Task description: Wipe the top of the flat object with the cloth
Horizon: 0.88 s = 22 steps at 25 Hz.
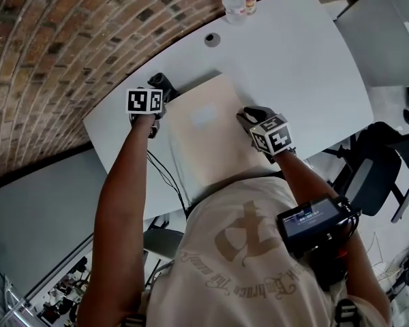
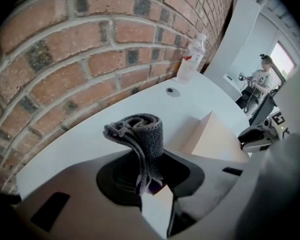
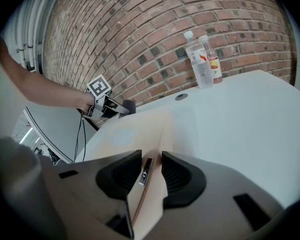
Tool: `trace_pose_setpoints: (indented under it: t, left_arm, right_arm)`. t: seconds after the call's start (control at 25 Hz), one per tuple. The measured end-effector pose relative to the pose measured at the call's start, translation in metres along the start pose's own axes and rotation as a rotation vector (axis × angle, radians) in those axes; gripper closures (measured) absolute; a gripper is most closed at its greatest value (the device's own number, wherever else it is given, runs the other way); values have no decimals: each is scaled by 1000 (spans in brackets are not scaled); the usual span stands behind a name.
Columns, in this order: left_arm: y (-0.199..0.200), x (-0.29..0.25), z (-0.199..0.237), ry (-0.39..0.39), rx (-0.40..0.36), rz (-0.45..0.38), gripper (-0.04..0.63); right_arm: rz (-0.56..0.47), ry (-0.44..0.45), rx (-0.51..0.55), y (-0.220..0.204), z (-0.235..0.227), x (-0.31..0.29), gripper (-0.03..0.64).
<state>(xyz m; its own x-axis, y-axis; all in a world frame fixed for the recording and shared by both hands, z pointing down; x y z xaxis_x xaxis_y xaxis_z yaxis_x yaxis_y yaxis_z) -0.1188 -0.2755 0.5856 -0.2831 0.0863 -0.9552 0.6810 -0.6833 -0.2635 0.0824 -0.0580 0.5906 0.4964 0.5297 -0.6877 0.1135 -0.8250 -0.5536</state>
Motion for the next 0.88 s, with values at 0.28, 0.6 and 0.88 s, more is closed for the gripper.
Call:
trace_pose_setpoints:
  t: [0.28, 0.6, 0.88]
  left_arm:
    - [-29, 23, 27, 51, 150, -58, 482]
    - [-45, 58, 34, 151, 171, -155, 483]
    - [0, 65, -43, -48, 110, -241, 483]
  right_arm:
    - [5, -3, 5, 0, 3, 0, 480]
    - [5, -2, 12, -1, 5, 0, 480]
    - [-14, 14, -49, -3, 2, -1, 480]
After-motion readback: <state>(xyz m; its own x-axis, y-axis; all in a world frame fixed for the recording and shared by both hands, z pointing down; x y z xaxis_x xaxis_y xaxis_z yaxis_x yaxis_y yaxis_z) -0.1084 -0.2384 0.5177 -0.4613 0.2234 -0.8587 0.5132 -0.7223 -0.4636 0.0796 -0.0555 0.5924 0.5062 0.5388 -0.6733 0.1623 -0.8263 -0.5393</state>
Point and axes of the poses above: the fingertips, and each gripper's own axes: x backward along the fingers, z to its left, y out of its top, the point moved 4 cm from there along x, backward along the fingers, and after that the axes turned 4 degrees about z, right-handed, at the moved point
